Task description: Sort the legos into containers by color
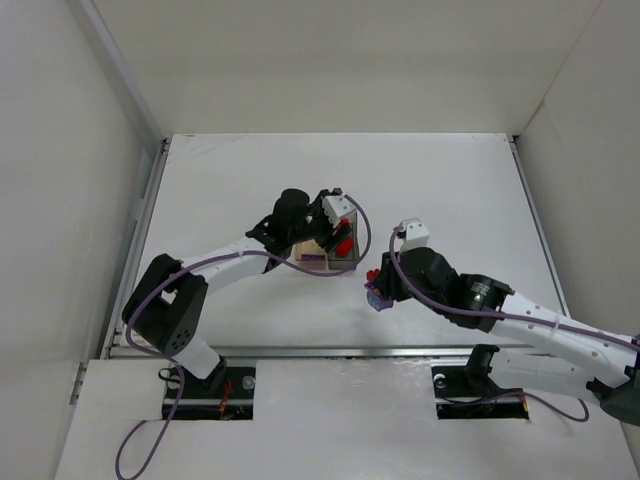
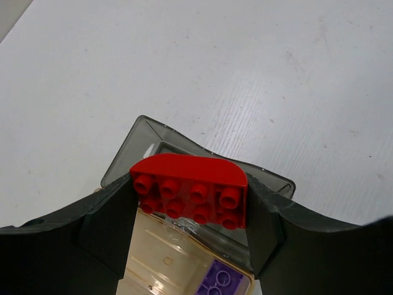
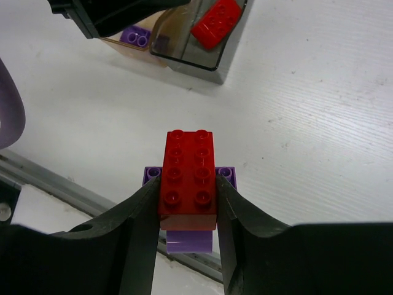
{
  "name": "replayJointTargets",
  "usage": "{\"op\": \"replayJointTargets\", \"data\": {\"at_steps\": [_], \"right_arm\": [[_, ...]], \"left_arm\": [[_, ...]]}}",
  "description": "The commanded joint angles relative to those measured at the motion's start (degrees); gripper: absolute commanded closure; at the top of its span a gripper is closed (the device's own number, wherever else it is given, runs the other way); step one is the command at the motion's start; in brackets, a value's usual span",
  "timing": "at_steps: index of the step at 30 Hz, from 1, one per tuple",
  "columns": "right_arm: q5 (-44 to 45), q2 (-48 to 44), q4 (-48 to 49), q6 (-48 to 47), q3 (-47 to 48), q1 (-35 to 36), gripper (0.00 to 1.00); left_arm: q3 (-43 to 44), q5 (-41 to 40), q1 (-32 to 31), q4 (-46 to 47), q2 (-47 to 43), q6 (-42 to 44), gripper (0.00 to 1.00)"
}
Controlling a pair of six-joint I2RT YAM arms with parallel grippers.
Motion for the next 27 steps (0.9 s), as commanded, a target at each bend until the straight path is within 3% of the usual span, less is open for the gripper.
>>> {"op": "replayJointTargets", "data": {"at_steps": [1, 3, 4, 7, 13, 16, 17, 19, 21, 23, 26, 27], "right_arm": [[3.11, 0.07, 0.12, 1.19, 3.48, 0.36, 1.0], [3.11, -0.45, -0.4, 1.19, 3.49, 0.36, 1.0], [3.64, -0.45, -0.41, 1.19, 3.49, 0.36, 1.0], [4.17, -1.07, -0.93, 1.19, 4.01, 0.36, 1.0], [5.93, -0.46, -2.17, 1.19, 7.87, 0.36, 1.0], [9.17, 2.35, -3.92, 2.85, 11.46, 0.36, 1.0], [10.57, 3.14, -4.8, 5.38, 12.79, 0.36, 1.0], [14.86, 4.46, -7.7, 8.47, 16.3, 0.36, 1.0], [16.29, 5.87, -7.7, 11.47, 17.81, 0.36, 1.0], [16.3, 6.48, -6.22, 12.17, 18.42, 0.36, 1.0], [15.77, 7.98, -5.68, 14.98, 19.04, 0.36, 1.0], [15.77, 8.68, -6.55, 16.99, 19.56, 0.36, 1.0]], "left_arm": [[-0.29, -2.32, -0.4, 6.92, 0.74, -2.48, 0.43], [0.24, -2.32, -0.4, 6.92, 0.74, -2.48, 0.31], [0.24, -2.32, -0.4, 6.92, 0.74, -2.48, 0.21], [0.24, -2.94, -0.4, 5.43, 0.13, -0.82, 0.11], [3.49, -2.16, -0.93, -3.44, -1.89, 2.09, 0.11], [6.03, 5.29, -0.4, -11.86, -4.61, 5.76, 0.21], [6.65, 11.41, -0.4, -14.67, -5.49, 7.34, 0.22], [7.18, 18.12, 0.73, -21.6, -9.44, 11.74, 0.22], [5.78, 25.14, 0.74, -22.88, -14.69, 12.63, 0.2], [2.71, 26.15, 0.22, -18.77, -17.96, 6.69, 0.15], [1.38, 24.75, -1.54, -12.79, -20.52, -6.9, 0.0], [1.38, 24.75, -1.54, -12.77, -20.53, -9.92, 0.0]]}}
